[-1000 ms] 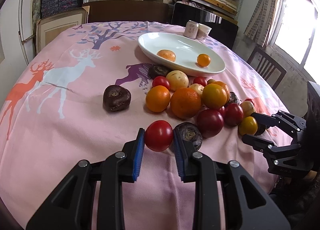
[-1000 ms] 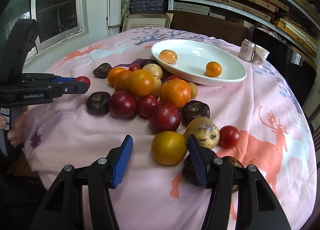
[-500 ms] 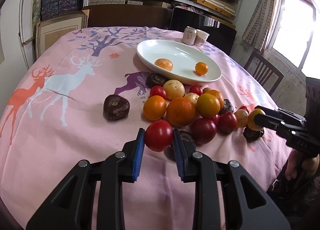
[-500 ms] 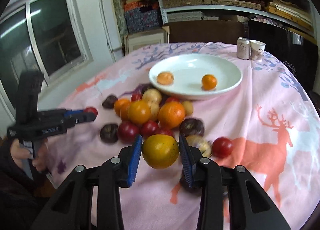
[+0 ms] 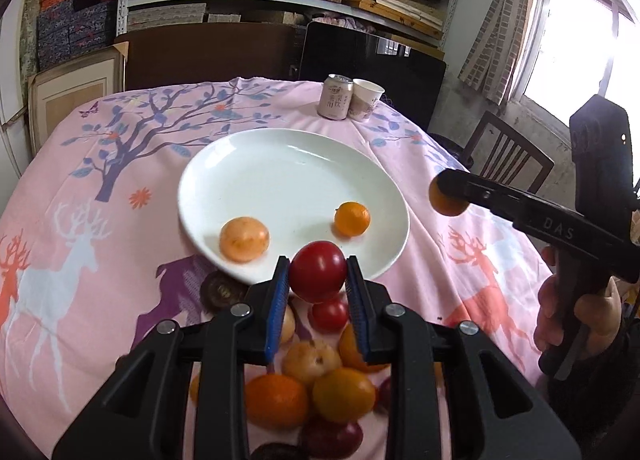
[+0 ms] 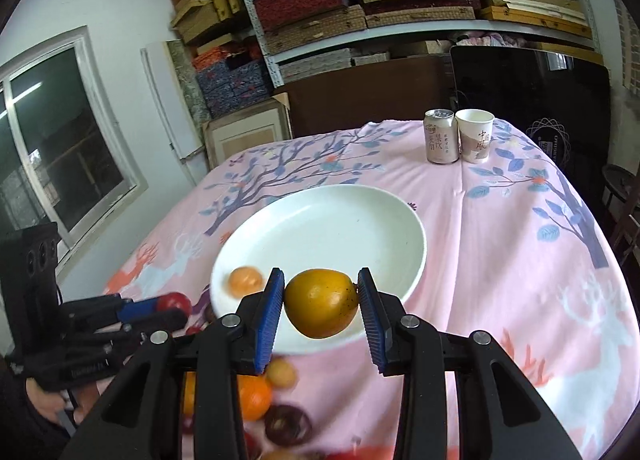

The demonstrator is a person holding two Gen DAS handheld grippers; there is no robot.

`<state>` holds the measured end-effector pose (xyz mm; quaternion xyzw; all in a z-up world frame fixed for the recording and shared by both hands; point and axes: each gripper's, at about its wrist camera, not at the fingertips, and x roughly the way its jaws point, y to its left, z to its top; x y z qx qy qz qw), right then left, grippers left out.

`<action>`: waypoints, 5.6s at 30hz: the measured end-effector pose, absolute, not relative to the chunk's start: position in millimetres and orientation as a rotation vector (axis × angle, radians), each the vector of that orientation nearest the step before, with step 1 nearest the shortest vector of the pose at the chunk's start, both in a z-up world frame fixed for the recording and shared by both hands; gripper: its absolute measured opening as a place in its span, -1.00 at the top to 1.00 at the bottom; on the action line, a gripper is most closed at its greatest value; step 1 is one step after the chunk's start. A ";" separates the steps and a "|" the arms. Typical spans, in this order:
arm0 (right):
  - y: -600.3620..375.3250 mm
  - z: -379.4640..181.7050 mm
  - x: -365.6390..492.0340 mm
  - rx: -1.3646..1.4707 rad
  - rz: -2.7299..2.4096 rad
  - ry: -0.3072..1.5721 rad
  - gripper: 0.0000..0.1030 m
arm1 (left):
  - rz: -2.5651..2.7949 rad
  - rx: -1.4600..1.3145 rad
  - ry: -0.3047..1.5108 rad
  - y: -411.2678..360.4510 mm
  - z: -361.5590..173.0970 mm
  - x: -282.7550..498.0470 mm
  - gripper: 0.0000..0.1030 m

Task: Organize fruits
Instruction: 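Lift both fruits onto the white plate and open both tools, then grasp a dark purple fruit with the left tool while the right tool grasps another, then carry both dark purple fruits onto the white plate and release them, then grasp another dark purple fruit with the left tool while the right tool grasps one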

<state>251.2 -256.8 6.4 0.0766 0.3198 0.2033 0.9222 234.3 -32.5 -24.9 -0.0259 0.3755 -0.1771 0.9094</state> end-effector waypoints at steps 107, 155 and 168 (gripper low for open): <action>-252.0 -14.3 302.1 0.138 0.339 0.707 0.13 | -0.225 -0.116 0.858 -16.8 -44.0 322.4 0.23; -312.7 -69.5 154.7 0.247 0.281 0.717 -0.52 | -0.115 0.008 0.935 63.3 -94.6 195.9 0.21; -260.0 -70.1 104.6 0.039 0.478 0.748 -0.52 | -0.107 -0.095 0.829 73.3 -83.1 163.4 0.21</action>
